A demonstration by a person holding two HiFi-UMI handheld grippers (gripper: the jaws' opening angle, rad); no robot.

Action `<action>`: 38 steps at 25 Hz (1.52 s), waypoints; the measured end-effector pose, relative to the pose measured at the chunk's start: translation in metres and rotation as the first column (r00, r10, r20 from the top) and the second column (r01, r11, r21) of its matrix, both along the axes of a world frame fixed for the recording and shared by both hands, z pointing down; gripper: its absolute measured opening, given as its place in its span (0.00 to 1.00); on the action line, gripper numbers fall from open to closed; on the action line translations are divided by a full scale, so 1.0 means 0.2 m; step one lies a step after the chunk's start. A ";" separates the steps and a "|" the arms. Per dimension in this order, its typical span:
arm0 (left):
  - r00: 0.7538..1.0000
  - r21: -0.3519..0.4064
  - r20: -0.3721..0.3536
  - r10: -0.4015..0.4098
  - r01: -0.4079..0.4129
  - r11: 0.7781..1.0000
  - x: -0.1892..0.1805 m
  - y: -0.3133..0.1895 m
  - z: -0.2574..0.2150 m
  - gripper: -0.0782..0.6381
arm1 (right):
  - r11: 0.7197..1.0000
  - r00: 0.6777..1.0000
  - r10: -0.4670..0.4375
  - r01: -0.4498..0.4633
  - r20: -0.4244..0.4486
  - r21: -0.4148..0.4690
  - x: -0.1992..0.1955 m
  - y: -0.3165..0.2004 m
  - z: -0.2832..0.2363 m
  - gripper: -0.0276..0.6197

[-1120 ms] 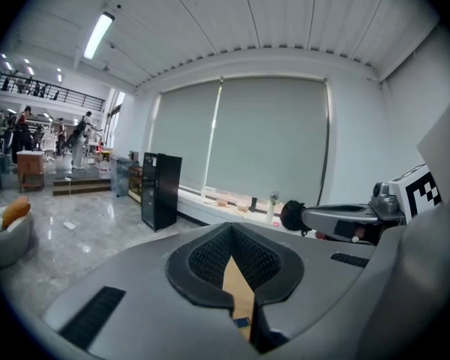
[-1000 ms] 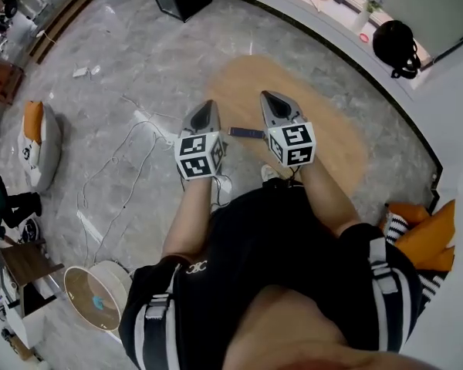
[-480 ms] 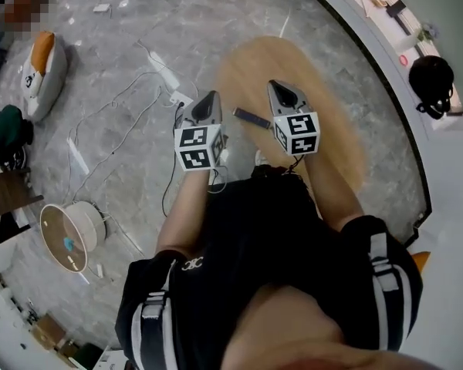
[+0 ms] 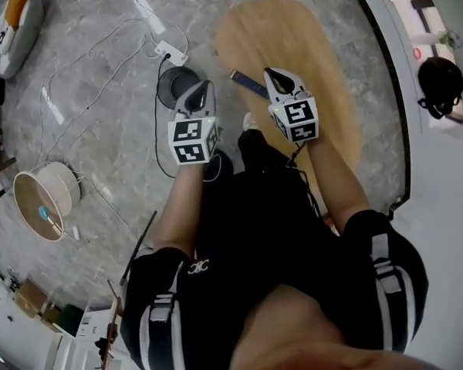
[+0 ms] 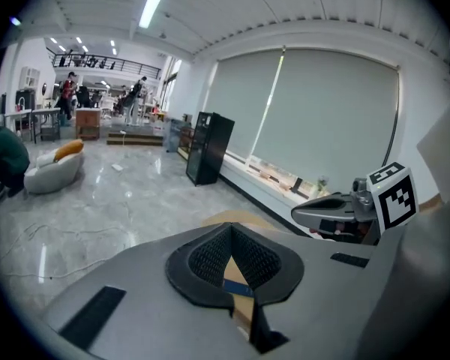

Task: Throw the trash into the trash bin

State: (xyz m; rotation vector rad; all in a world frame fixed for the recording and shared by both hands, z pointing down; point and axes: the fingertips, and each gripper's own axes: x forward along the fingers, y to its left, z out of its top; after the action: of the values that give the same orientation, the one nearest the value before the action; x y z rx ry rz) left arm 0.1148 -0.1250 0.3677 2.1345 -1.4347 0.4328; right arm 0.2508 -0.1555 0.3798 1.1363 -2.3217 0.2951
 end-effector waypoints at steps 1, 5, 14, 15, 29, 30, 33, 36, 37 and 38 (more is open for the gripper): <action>1.000 -0.015 -0.005 0.000 0.000 1.000 -0.01 0.01 0.07 0.13 | 1.000 1.000 -0.019 0.019 -0.014 -0.013 -0.02 0.01 0.07 0.06; 1.000 -0.053 -0.019 0.006 -0.007 0.999 -0.01 0.03 0.33 0.13 | 0.993 0.994 -0.082 0.076 -0.067 -0.090 -0.05 0.05 0.38 0.06; 0.999 -0.142 -0.034 -0.021 0.015 0.990 -0.06 0.11 1.08 0.13 | 0.962 0.970 -0.193 0.157 -0.146 -0.224 -0.08 0.10 1.14 0.06; 0.999 -0.155 -0.037 -0.028 0.022 0.988 -0.06 0.13 1.15 0.13 | 0.958 0.968 -0.200 0.161 -0.152 -0.239 -0.07 0.10 1.21 0.06; 0.999 -0.248 -0.036 -0.014 0.005 0.969 -0.01 0.36 1.57 0.13 | 0.896 0.939 -0.274 0.169 -0.210 -0.412 -0.02 0.13 1.78 0.35; 0.999 -0.250 -0.035 -0.016 0.006 0.968 -0.01 0.37 1.57 0.13 | 0.897 0.940 -0.269 0.166 -0.211 -0.409 -0.03 0.13 1.79 0.35; 0.999 -0.250 -0.030 -0.014 0.006 0.968 -0.02 0.38 1.57 0.13 | 0.911 0.942 -0.245 0.144 -0.228 -0.386 -0.03 0.09 1.80 0.35; 1.000 -0.247 -0.027 -0.006 -0.001 0.969 -0.01 0.36 1.56 0.13 | 0.903 0.933 -0.254 0.134 -0.255 -0.407 0.00 0.07 1.85 0.35; 1.000 -0.244 -0.026 -0.004 -0.002 0.970 -0.01 0.35 1.56 0.13 | 0.900 0.926 -0.265 0.138 -0.268 -0.414 0.01 0.08 1.87 0.35; 1.000 -0.241 -0.025 -0.005 -0.001 0.971 0.00 0.34 1.56 0.13 | 0.899 0.920 -0.275 0.144 -0.278 -0.414 0.01 0.08 1.88 0.35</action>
State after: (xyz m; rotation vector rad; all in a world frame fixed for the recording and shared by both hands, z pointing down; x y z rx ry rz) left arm 0.1140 -0.0564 0.6790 1.9374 -1.2983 0.5479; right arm 0.2526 -0.1385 0.7558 0.6696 -1.9531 0.4230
